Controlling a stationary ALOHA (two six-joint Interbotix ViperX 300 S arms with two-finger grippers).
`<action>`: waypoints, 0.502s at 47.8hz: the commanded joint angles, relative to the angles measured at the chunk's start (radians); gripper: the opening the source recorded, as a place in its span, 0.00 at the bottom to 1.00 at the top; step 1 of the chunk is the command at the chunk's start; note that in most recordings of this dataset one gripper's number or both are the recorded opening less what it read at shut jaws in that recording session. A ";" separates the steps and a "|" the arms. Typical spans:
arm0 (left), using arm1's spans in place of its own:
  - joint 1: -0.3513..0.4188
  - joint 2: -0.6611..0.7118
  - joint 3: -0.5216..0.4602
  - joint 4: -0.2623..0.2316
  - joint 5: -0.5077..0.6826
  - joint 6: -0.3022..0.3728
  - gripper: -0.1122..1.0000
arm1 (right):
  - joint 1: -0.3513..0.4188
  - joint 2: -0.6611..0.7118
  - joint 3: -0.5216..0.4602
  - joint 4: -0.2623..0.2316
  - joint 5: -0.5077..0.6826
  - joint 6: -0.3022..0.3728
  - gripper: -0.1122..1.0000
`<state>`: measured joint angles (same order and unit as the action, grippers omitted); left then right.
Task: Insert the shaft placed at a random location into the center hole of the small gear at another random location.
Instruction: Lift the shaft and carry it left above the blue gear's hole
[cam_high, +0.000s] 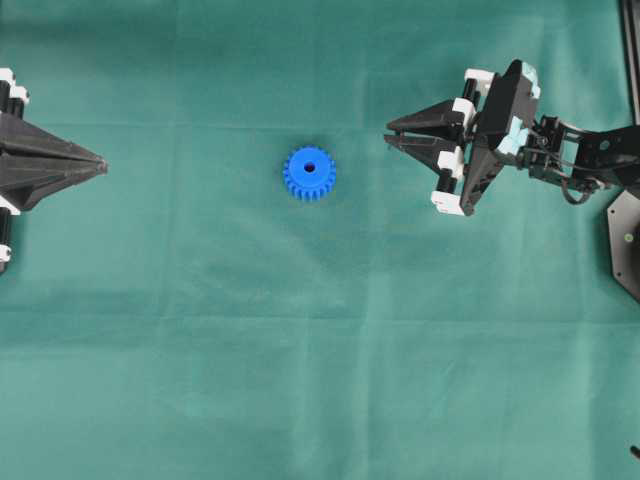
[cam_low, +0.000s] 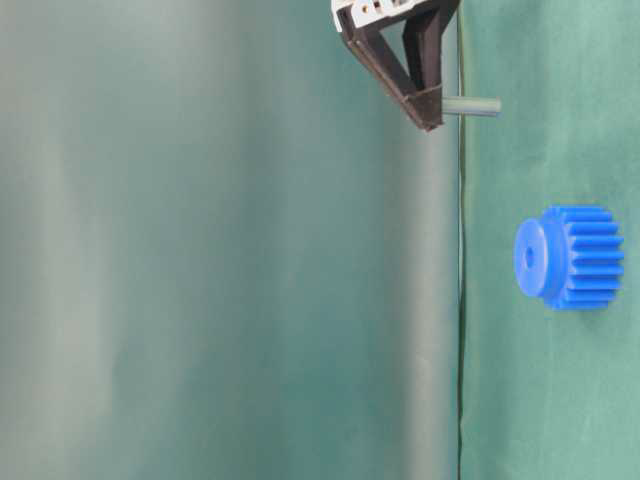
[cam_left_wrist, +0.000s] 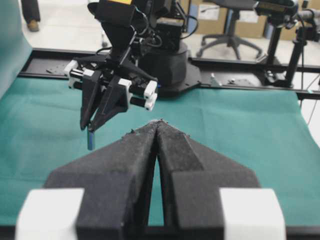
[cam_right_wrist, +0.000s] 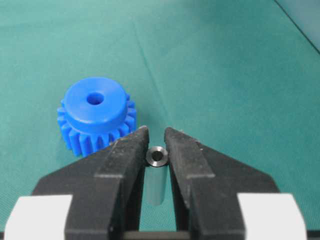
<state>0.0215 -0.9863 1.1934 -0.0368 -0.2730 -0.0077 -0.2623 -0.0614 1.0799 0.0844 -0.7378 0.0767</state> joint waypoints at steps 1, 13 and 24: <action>0.002 0.005 -0.012 -0.002 -0.005 -0.002 0.10 | 0.008 -0.009 -0.031 -0.003 -0.005 -0.003 0.23; 0.002 0.006 -0.011 -0.003 -0.005 -0.002 0.10 | 0.032 0.058 -0.133 -0.017 0.028 -0.009 0.23; 0.002 0.006 -0.011 -0.005 -0.005 -0.002 0.10 | 0.058 0.127 -0.258 -0.044 0.086 -0.009 0.23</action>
<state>0.0215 -0.9863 1.1934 -0.0383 -0.2730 -0.0092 -0.2117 0.0644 0.8713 0.0460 -0.6581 0.0690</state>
